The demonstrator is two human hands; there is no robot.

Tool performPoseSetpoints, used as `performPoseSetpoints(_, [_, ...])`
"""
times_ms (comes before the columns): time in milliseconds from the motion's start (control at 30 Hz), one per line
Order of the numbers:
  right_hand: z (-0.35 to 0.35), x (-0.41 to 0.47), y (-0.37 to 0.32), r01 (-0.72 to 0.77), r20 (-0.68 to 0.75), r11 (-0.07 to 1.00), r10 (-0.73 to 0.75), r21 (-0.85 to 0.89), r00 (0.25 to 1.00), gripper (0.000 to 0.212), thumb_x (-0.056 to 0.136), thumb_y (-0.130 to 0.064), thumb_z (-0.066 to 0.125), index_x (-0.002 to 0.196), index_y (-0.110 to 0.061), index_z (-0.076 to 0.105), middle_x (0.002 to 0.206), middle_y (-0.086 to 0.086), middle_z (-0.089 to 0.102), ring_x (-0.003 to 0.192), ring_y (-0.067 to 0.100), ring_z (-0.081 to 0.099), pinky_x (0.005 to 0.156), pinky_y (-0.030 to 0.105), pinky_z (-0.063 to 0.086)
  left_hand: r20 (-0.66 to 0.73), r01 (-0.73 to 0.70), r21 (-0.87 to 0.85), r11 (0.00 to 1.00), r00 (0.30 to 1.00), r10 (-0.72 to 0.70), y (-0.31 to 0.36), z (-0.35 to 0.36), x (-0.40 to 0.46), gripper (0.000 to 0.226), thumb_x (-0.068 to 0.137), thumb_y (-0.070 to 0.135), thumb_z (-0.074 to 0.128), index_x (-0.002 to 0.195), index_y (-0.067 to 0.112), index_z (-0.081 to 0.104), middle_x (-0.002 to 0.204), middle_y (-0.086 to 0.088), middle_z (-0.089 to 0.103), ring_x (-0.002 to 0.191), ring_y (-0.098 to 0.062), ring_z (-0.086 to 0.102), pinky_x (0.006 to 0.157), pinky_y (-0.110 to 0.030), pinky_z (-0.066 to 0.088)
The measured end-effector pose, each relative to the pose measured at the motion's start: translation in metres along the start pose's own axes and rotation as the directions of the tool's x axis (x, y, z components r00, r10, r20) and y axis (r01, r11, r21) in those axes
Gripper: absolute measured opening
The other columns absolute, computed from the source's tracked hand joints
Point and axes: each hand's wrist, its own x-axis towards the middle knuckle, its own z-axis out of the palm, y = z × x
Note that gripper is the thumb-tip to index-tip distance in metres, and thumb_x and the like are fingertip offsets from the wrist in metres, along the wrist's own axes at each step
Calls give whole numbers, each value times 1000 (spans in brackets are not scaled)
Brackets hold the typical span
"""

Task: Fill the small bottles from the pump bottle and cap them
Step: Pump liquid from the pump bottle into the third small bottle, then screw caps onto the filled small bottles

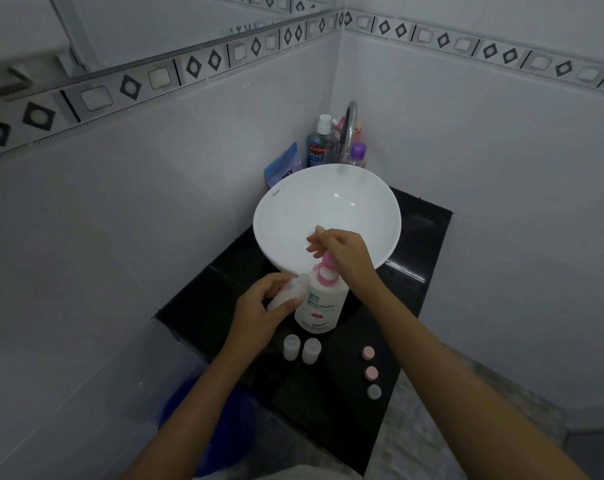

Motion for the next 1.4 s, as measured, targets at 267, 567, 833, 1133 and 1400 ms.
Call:
performPoseSetpoints(267, [-22, -28, 5, 72, -69, 985, -83, -156, 994, 28, 94, -32, 52, 88, -14, 73, 90, 1, 72, 90, 13, 64, 83, 25, 48, 68, 4, -26, 1000, 998, -2, -6, 0, -13, 28, 84, 24, 70, 110, 31, 62, 106, 21, 65, 103, 2, 59, 81, -11, 49])
performPoseSetpoints(567, [-60, -89, 74, -22, -359, 980, -51, -198, 932, 10, 89, -32, 59, 94, -28, 67, 95, -6, 68, 86, -1, 62, 75, 13, 50, 149, 100, -48, 994, 985, -91, -20, 9, -39, 31, 87, 18, 67, 117, 20, 60, 116, 7, 63, 107, -3, 59, 85, -18, 51])
performPoseSetpoints(833, [-72, -94, 158, -363, -227, 541, 302, -759, 926, 40, 85, -41, 63, 109, -9, 60, 111, 12, 59, 96, 27, 60, 70, 29, 42, 172, 155, -11, 988, 974, -151, -23, 15, -52, 30, 87, 17, 67, 117, 23, 60, 120, 3, 58, 105, -6, 59, 88, -24, 52])
performPoseSetpoints(1133, [-56, -85, 163, -404, -191, 461, 442, -790, 876, 19, 92, -22, 56, 78, -13, 48, 98, 10, 54, 58, 22, 62, 54, 28, 43, 203, 145, -34, 989, 970, -135, -23, 14, -59, 31, 88, 17, 65, 118, 20, 62, 116, 4, 64, 106, -6, 60, 80, -10, 49])
performPoseSetpoints(1400, [-42, -101, 128, -375, -159, 828, 340, -417, 927, 14, 85, -26, 66, 95, -18, 61, 92, 0, 64, 77, 10, 62, 59, 21, 49, 185, 144, -1, 990, 973, -141, -29, 12, -59, 30, 85, 22, 69, 114, 26, 60, 108, 10, 64, 96, 2, 60, 75, -12, 50])
